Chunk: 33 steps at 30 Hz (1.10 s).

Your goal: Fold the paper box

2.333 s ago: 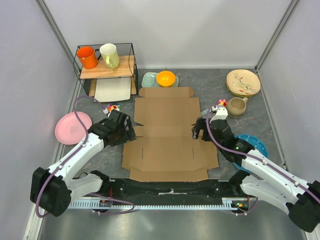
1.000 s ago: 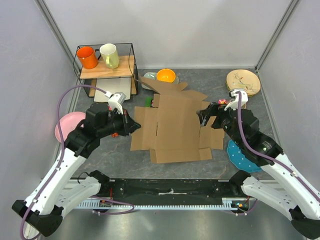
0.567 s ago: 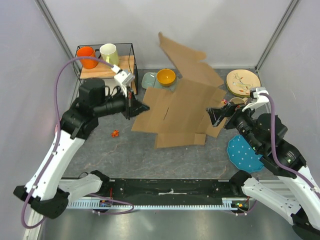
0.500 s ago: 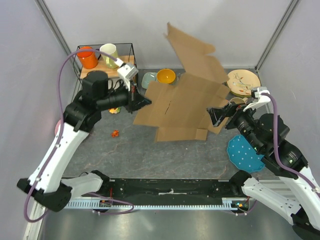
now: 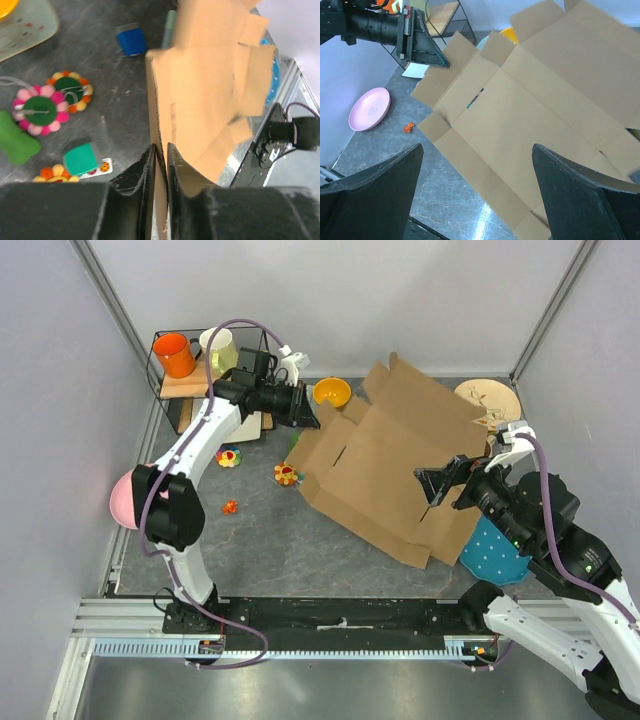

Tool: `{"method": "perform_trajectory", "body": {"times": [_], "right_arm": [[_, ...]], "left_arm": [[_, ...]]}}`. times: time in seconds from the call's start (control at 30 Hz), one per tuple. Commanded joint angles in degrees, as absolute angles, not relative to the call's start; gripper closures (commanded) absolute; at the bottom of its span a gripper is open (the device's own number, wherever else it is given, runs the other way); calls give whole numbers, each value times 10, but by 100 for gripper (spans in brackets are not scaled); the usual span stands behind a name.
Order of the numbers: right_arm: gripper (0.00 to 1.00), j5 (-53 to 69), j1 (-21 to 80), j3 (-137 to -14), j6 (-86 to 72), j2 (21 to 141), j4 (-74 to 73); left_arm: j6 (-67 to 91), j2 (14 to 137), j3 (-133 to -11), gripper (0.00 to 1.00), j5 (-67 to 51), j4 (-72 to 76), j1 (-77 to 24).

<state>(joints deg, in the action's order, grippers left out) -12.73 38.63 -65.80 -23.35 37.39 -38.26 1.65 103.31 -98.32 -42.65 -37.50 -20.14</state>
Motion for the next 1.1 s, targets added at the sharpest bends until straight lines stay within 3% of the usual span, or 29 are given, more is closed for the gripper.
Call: {"method": "perform_trajectory", "body": {"times": [0.0, 0.1, 0.13, 0.23, 0.37, 0.43, 0.57, 0.63, 0.83, 0.9, 1.07], "right_arm": [[2, -129, 387, -669, -214, 371, -390], [2, -134, 387, -660, -208, 374, -389], [2, -135, 387, -658, -207, 376, -386], [2, -138, 387, -644, -207, 380, -373], [2, -142, 388, -620, -210, 381, -353], [2, -141, 387, -604, -215, 383, -341], [2, -133, 387, -582, -224, 392, -327], [2, -130, 387, -572, -230, 393, -320], [2, -122, 387, -546, -243, 391, -310], [2, -121, 387, -540, -246, 389, -311], [2, -116, 387, -529, -256, 380, -308]], "left_arm": [[80, 1047, -1046, 71, -401, -347, -163], [126, 1024, -1037, 46, -268, -330, -160], [162, 1015, -1032, 1, -225, -326, -160], [223, 971, -989, 1, -109, -316, -160], [352, 870, -814, 0, -75, -271, -175], [425, 802, -745, 1, -52, -254, -223], [590, 630, -462, 1, 130, -113, -385], [704, 574, -399, 0, 180, -65, -465], [958, 634, -405, 1, 392, -193, -659], [1027, 674, -379, 1, 412, -162, -709], [1046, 783, -370, 1, 390, -50, -722]]}}
